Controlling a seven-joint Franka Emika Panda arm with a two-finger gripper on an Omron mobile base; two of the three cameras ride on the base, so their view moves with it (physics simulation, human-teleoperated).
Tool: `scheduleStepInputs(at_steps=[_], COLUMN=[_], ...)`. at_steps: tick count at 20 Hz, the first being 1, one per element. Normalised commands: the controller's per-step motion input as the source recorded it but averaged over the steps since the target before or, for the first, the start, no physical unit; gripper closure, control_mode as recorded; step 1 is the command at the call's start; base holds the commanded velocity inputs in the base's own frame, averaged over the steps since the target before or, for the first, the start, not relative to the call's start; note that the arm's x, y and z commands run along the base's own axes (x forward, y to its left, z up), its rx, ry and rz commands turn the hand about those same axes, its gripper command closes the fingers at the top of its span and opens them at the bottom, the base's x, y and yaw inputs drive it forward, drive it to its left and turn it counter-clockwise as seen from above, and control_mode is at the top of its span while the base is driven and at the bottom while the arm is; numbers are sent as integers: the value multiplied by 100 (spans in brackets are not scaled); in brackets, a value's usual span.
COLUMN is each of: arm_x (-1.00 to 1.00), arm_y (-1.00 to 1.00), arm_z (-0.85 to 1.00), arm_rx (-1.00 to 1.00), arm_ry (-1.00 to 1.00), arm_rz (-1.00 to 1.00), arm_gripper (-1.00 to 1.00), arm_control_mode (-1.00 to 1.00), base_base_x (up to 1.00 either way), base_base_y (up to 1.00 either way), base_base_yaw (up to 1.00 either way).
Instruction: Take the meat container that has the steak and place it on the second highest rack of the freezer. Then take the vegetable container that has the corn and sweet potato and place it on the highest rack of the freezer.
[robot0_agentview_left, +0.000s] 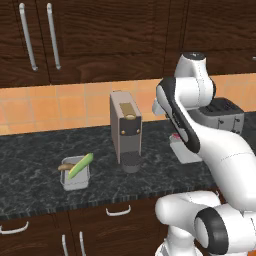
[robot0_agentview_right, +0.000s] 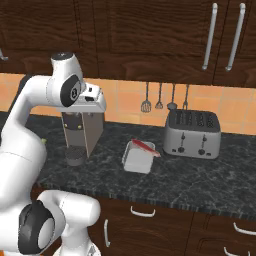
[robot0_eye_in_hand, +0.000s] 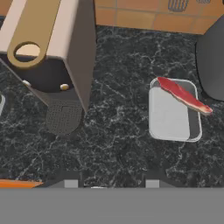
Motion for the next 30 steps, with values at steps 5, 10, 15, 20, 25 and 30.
scheduleStepInputs(at_steps=[5,10,15,20,25,30], arm_x=[-42,-38,0,-14,13,30], arm_y=[-50,-70,-47,-33,-41,0], arm_z=[-13,-35,-53,-58,-47,-40], arm_rx=[7,7,7,16,27,2], arm_ry=[-1,0,3,22,28,0], arm_rz=[-2,-24,-63,-70,-46,-7], arm_gripper=[-100,-100,-100,-100,-100,-100], arm_control_mode=[-100,-100,-100,-100,-100,-100], base_base_x=[0,0,0,0,0,0], base_base_y=[0,0,0,0,0,0], base_base_yaw=[0,0,0,0,0,0])
